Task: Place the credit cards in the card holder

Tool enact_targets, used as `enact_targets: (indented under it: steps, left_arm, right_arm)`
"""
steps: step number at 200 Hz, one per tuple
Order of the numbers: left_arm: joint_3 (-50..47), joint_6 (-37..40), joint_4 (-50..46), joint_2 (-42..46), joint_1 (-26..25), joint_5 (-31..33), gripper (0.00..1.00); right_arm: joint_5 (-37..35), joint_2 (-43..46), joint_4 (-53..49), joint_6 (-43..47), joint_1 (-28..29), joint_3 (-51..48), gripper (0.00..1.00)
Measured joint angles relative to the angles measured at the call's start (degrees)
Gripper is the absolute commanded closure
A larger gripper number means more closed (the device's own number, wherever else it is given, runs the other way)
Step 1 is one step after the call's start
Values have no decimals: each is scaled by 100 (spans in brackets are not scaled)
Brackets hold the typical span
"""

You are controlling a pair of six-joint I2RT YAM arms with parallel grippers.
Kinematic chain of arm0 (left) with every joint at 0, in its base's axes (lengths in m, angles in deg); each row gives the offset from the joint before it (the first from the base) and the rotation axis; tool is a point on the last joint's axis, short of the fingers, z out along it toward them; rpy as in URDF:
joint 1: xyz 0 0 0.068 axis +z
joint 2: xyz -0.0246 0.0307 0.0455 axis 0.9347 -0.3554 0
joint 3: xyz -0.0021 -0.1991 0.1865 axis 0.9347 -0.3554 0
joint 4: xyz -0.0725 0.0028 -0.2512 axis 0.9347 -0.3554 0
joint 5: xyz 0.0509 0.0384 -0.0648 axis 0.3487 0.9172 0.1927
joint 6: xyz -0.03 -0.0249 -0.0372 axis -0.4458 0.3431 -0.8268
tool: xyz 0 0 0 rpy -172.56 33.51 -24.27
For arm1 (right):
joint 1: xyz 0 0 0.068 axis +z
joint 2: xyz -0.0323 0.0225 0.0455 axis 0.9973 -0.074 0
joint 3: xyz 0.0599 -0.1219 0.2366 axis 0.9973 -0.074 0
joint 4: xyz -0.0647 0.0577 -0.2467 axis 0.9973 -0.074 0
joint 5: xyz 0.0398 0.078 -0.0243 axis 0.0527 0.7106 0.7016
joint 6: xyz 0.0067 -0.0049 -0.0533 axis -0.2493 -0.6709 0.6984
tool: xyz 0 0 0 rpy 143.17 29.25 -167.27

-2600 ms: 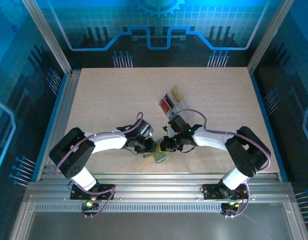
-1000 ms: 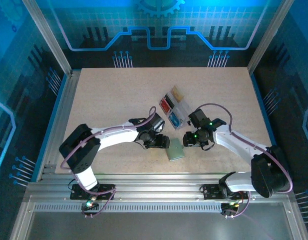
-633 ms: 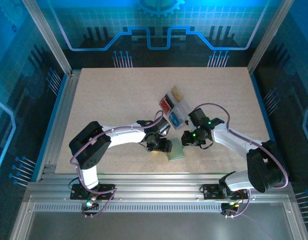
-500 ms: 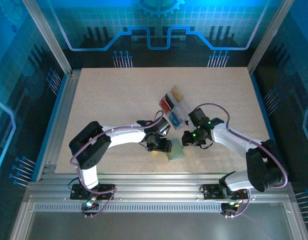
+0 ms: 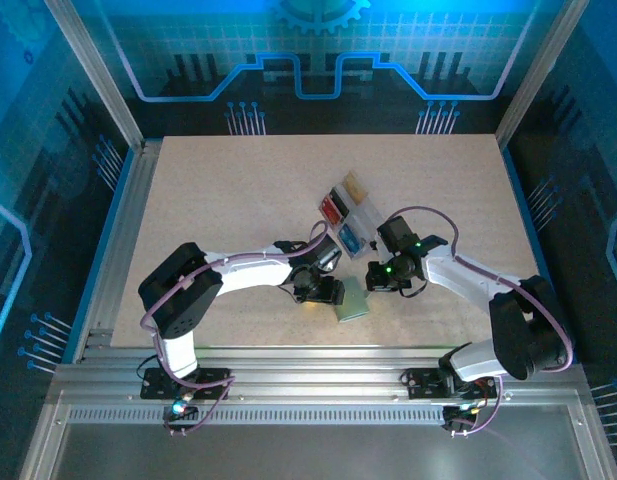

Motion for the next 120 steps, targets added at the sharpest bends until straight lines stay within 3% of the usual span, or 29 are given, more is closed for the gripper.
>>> enact_targets:
  steps: [9,120]
  left_arm:
    - [0,0,2,-2,0,0,39]
    - [0,-4,13,-26,0,0,40]
  right_arm:
    - [35,-11,15,17,-13,-2,100]
    - [1019,-153,538,0,-9,-15,100]
